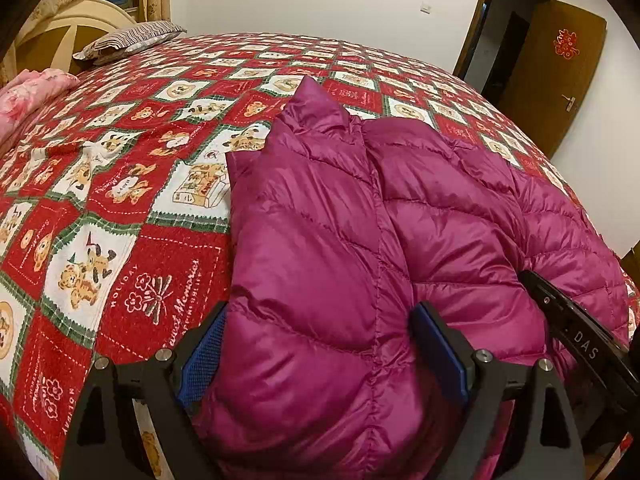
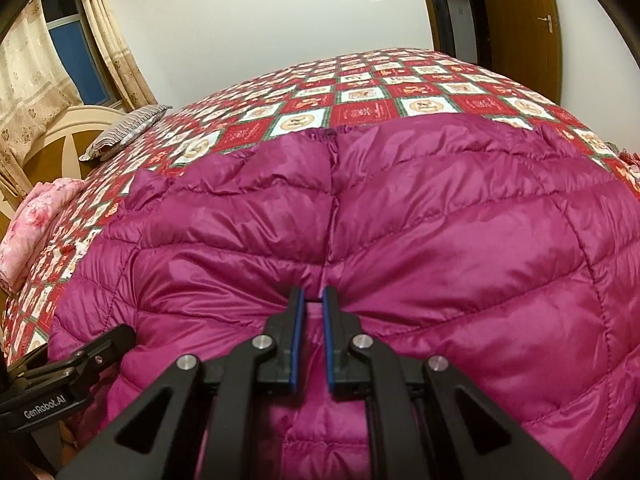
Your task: Fold large clothes
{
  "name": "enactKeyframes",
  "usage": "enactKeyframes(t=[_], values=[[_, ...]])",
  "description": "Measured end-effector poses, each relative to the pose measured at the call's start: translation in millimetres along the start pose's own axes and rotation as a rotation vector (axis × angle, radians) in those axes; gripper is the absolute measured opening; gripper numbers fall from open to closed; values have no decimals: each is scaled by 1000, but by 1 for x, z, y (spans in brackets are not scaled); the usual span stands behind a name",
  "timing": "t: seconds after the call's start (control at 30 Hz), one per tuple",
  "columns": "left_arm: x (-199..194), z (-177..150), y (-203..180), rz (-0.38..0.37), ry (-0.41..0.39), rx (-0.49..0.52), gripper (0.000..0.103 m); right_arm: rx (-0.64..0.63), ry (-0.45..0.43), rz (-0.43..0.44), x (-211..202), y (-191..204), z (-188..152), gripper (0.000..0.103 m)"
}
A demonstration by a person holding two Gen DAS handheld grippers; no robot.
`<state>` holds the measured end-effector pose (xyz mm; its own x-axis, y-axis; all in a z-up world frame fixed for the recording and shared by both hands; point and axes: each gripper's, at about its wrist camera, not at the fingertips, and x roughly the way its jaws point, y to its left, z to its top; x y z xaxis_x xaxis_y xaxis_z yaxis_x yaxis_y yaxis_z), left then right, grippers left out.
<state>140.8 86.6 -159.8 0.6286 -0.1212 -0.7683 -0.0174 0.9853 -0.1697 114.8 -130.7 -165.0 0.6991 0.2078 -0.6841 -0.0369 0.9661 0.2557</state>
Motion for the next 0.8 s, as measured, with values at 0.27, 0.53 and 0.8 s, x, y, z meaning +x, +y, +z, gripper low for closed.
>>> enactKeyframes(t=[0.27, 0.53, 0.8], values=[[0, 0, 0, 1, 5, -5, 90, -1, 0, -1, 0, 0, 0, 9], [-9, -6, 2, -6, 22, -17, 90, -6, 3, -5, 0, 0, 1, 9], [-15, -16, 7, -114, 44, -122, 90, -130, 31, -120, 3, 21, 3, 11]])
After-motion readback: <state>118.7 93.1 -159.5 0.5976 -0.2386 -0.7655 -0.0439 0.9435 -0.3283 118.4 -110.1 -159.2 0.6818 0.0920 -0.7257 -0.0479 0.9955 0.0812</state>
